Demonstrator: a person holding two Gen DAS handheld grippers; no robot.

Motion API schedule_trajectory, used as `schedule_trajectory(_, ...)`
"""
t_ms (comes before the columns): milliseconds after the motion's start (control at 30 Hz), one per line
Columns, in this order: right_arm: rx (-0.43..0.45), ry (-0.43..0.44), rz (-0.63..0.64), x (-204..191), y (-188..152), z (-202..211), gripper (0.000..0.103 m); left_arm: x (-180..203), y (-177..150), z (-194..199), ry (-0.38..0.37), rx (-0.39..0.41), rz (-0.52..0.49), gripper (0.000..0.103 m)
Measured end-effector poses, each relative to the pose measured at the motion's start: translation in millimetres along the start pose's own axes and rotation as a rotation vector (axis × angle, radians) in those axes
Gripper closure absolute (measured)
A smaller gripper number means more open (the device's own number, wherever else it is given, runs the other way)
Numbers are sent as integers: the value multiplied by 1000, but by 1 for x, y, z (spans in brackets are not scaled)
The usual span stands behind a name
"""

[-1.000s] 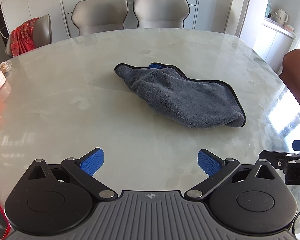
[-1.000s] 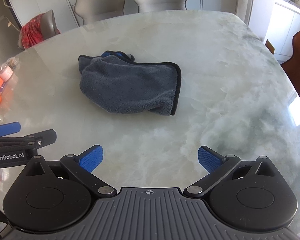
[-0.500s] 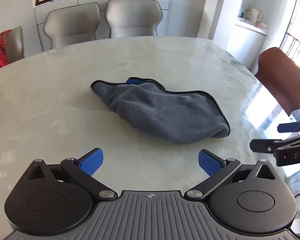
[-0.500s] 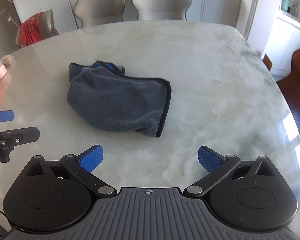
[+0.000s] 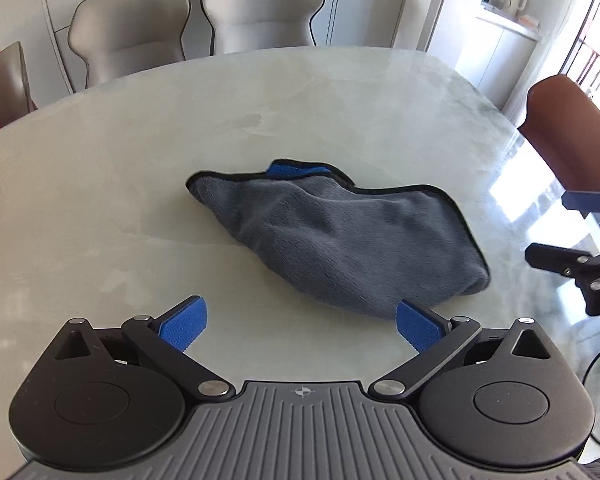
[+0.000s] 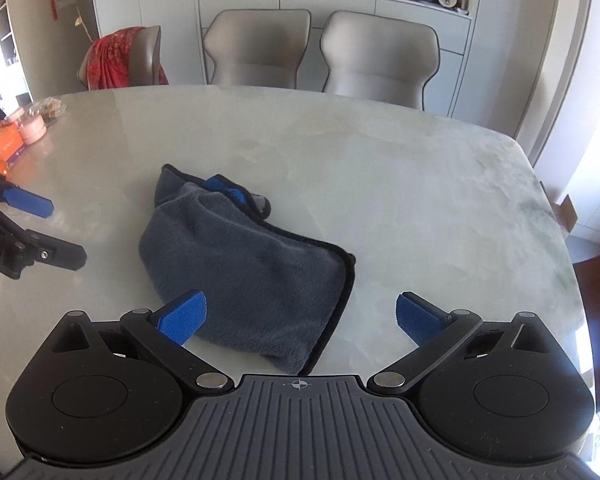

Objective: Fold towel
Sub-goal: 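Move both grippers toward the crumpled grey towel, then close the left gripper on the towel edge while the right gripper grasps another edge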

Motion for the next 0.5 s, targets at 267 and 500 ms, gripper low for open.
schedule_trajectory(267, -43, 58, -39, 19, 10, -35, 1, -18, 33, -33, -50, 23, -110, 1)
schedule_trajectory(500, -25, 188, -230, 36, 16, -65, 1, -20, 62, -66, -198, 52, -225, 1)
Point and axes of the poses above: each gripper's, at about its wrist camera, not at the fingertips, and z roughly against the way its jaws point, x to its right, y to its top, the point moved 7 cm from there along -z, roughly the way its jaws point, and after that the axes turned 8 degrees about x, right-handed, at the moved point
